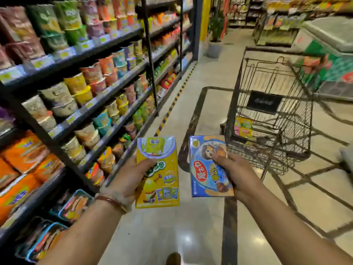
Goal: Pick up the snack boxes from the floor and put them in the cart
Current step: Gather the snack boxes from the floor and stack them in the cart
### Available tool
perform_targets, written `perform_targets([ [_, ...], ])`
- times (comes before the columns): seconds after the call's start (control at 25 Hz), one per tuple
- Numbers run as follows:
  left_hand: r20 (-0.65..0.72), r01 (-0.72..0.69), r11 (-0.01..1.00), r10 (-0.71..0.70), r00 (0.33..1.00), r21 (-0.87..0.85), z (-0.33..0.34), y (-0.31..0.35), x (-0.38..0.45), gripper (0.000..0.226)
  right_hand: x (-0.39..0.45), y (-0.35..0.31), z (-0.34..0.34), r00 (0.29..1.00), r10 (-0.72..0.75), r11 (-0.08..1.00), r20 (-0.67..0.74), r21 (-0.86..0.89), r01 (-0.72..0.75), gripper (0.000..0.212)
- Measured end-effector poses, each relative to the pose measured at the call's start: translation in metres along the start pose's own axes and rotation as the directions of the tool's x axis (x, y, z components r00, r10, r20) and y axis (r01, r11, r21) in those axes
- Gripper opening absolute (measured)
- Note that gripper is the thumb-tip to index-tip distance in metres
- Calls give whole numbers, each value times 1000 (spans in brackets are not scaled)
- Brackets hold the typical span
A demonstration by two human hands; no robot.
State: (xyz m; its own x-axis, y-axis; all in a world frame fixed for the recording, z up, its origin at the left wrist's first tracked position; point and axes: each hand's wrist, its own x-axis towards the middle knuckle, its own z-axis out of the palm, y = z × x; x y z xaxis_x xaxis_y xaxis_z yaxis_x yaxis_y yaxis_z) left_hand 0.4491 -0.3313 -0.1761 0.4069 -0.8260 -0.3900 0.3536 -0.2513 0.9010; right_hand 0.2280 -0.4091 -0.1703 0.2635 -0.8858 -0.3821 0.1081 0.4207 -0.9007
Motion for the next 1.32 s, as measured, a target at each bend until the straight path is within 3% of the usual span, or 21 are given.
perform_targets([
  [0.2,219,76,995,-88,972,66,63,29,86,49,39,-30,-36,973,-7,993,-231,117,34,24],
  [0.4,377,58,986,-114,919,156,137,34,144,20,64,-40,-73,923,-16,978,-384,185,94,16],
  [0.52,441,79,966,-184,879,246,184,27,169,33,72,-45,-108,893,-6,970,-451,216,116,14],
  [0.76,453,110,946,-246,857,306,279,6,221,31,122,-65,-197,847,46,945,-530,297,134,24],
  [1.04,362,131,938,-249,899,320,373,-1,285,27,209,-109,-288,869,76,954,-489,288,79,15],
  [1.32,325,147,936,-255,911,321,426,-8,348,27,298,-118,-334,875,151,965,-460,261,-30,23],
])
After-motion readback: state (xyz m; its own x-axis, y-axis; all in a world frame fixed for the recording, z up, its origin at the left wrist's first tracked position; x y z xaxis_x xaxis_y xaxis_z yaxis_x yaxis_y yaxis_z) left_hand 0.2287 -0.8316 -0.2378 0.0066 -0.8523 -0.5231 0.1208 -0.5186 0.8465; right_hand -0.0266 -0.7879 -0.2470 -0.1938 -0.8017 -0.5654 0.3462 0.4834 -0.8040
